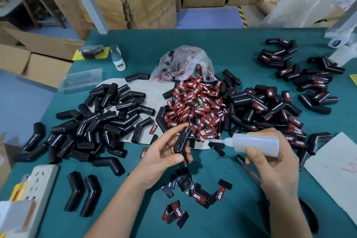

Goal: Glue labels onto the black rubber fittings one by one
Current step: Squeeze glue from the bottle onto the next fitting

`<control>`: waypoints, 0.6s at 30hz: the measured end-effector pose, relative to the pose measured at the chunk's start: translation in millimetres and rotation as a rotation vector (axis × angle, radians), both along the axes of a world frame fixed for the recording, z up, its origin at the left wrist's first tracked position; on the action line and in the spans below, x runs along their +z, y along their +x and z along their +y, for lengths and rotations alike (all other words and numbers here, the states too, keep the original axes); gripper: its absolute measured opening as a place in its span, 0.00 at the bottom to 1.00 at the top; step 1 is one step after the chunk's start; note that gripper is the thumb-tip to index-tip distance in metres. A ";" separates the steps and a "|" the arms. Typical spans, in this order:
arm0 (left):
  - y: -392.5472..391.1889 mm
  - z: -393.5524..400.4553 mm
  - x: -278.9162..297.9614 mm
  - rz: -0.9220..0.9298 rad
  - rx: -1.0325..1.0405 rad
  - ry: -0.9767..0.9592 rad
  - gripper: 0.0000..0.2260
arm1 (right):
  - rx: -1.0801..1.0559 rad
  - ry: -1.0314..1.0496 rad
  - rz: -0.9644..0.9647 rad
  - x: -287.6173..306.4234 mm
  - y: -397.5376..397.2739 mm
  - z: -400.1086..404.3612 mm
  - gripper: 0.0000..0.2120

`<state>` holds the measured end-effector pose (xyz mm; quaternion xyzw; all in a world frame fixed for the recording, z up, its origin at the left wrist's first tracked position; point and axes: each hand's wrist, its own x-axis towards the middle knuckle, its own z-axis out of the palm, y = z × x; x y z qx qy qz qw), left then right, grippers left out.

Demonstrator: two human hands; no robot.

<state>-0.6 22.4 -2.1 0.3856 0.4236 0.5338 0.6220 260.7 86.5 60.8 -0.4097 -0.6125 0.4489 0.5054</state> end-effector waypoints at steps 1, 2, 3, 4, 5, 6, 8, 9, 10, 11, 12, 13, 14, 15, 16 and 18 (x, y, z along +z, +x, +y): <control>-0.1 0.2 -0.6 0.004 -0.004 -0.001 0.35 | -0.011 -0.004 0.007 -0.5 0.2 0.2 0.05; -0.3 0.1 -1.3 0.007 -0.009 -0.002 0.34 | -0.019 -0.004 0.010 -1.2 0.3 0.3 0.05; -0.2 0.0 -1.9 0.010 -0.012 -0.002 0.34 | -0.023 -0.003 0.010 -1.8 0.3 0.2 0.06; -0.3 -0.2 -2.0 0.011 -0.014 -0.002 0.34 | -0.026 -0.004 0.010 -2.1 0.3 0.0 0.06; -0.3 -0.2 -1.8 0.014 -0.015 -0.004 0.35 | -0.027 -0.006 0.010 -2.4 0.3 -0.2 0.06; -0.3 -0.4 -1.3 0.018 -0.015 -0.004 0.35 | -0.028 -0.010 0.010 -2.8 0.5 -0.4 0.06; 0.0 -0.9 -0.5 0.028 -0.014 -0.002 0.35 | -0.034 -0.016 0.010 -3.6 0.8 -0.5 0.07; 0.6 -0.8 -0.1 0.031 -0.013 0.000 0.35 | -0.038 -0.019 0.011 -3.7 0.8 -0.4 0.07; 1.2 -0.8 0.6 0.034 -0.014 0.004 0.34 | -0.039 -0.020 0.015 -3.5 0.7 -0.3 0.07; 1.6 -0.6 1.1 0.037 -0.016 0.007 0.34 | -0.040 -0.019 0.020 -3.4 0.5 -0.4 0.07; 1.8 -0.6 1.6 0.038 -0.017 0.010 0.34 | -0.039 -0.020 0.024 -3.4 0.5 -0.5 0.07; 2.0 -0.6 2.1 0.038 -0.016 0.010 0.34 | -0.040 -0.023 0.026 -3.2 0.4 -0.5 0.07; 1.9 -0.7 2.7 0.037 -0.014 0.009 0.34 | -0.042 -0.028 0.027 -3.1 0.4 -0.5 0.08; 1.8 -0.6 3.2 0.037 -0.011 0.007 0.34 | -0.043 -0.034 0.028 -2.9 0.4 -0.5 0.08; 1.8 -0.8 3.9 0.037 -0.009 0.007 0.34 | -0.044 -0.038 0.029 -2.6 0.4 -0.7 0.08; 1.7 -0.6 4.3 0.044 -0.008 0.009 0.35 | -0.047 -0.043 0.028 -1.9 0.2 -1.1 0.08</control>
